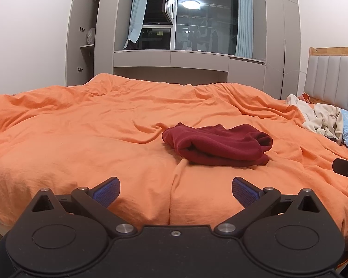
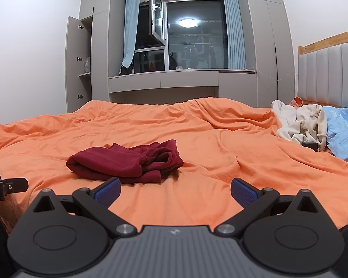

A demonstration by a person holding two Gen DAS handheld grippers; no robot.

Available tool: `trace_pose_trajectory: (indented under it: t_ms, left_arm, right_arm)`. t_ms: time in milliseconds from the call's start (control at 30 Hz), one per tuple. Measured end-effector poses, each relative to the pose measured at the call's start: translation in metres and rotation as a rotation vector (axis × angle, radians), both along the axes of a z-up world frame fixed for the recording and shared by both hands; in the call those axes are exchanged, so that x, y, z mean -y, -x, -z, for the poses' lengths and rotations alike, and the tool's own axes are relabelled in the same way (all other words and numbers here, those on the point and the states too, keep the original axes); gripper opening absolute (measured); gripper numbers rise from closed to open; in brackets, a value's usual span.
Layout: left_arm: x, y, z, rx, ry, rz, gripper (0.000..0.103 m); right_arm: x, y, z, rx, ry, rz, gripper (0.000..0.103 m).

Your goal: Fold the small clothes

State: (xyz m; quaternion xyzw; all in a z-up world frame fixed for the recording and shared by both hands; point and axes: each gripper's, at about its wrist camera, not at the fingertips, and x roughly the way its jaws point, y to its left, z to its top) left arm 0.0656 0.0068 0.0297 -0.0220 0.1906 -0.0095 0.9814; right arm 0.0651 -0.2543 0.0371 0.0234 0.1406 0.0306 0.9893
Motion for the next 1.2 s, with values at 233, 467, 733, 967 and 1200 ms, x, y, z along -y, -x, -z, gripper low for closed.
trace_pose_trajectory:
  t_ms: [233, 467, 733, 967, 1200]
  left_arm:
    - [0.0, 0.0, 0.0, -0.003, 0.0, -0.003, 0.103]
    - [0.0, -0.001, 0.0, -0.005, -0.001, -0.004, 0.102]
    - [-0.001, -0.001, 0.0, -0.008, -0.003, -0.033, 0.102]
    - [-0.006, -0.005, 0.0, -0.042, 0.009, -0.071, 0.102]
    - [-0.013, -0.005, 0.0, -0.047, 0.061, -0.083, 0.102]
  right_arm:
    - [-0.001, 0.0, 0.0, 0.0, 0.0, 0.001, 0.103]
    - [-0.002, -0.001, 0.002, -0.005, 0.004, -0.001, 0.103]
    - [-0.003, -0.002, 0.004, -0.011, 0.012, -0.003, 0.103]
    - [-0.003, -0.002, 0.005, -0.012, 0.013, -0.005, 0.103]
    - [-0.003, -0.002, 0.005, -0.014, 0.013, -0.005, 0.103]
